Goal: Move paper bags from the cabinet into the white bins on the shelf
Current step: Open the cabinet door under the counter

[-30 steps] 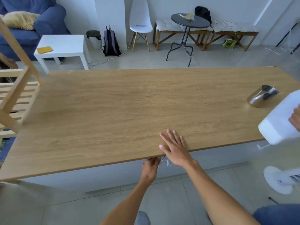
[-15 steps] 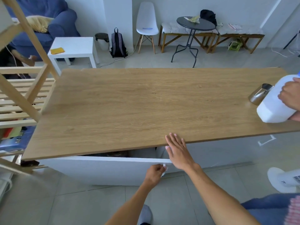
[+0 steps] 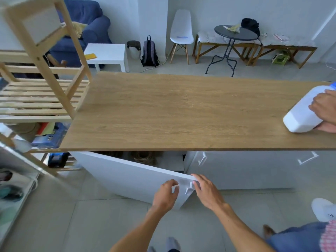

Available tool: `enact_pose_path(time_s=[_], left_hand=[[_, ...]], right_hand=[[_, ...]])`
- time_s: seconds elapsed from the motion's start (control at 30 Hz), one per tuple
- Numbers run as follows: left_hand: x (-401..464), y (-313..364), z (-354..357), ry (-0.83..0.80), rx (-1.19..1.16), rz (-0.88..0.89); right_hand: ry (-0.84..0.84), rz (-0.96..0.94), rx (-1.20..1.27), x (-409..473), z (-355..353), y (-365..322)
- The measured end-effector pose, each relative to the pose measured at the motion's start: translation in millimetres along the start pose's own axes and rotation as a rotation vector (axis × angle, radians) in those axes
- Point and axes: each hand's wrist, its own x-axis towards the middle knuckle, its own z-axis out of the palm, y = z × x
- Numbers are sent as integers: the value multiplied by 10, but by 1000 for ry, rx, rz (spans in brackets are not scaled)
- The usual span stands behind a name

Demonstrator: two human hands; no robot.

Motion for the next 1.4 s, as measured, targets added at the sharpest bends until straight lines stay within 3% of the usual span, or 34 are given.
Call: enact_pose_path(time_s=[0.13, 0.2, 0.33, 0.5, 0.9, 1.2, 1.3, 1.4], left_hand=[[-202, -253, -508, 466, -57, -68], [-207, -406, -751, 554, 33, -85], [-166, -681, -1105, 360, 217, -182], [-375, -810, -1226, 149, 266, -196], [-850, -933, -1480, 162, 484, -221], [-1066, -1361, -1843, 85, 555, -51], [-1060, -1623, -1934, -34, 529, -44], [-1075, -1773, -2080, -131, 515, -34]], right_hand=[[5, 6, -1, -17, -13, -18], [9, 0, -5, -67, -10, -11], [21, -50, -15, -281, 62, 20], [-10, -117, -3, -616, 174, -34], [-345, -493, -279, -1122, 483, -766], [-333, -553, -178, -1398, 1080, -1315], [-245, -619, -194, -1523, 1238, -1446], [-310, -707, -268, -1644, 1409, -1621]])
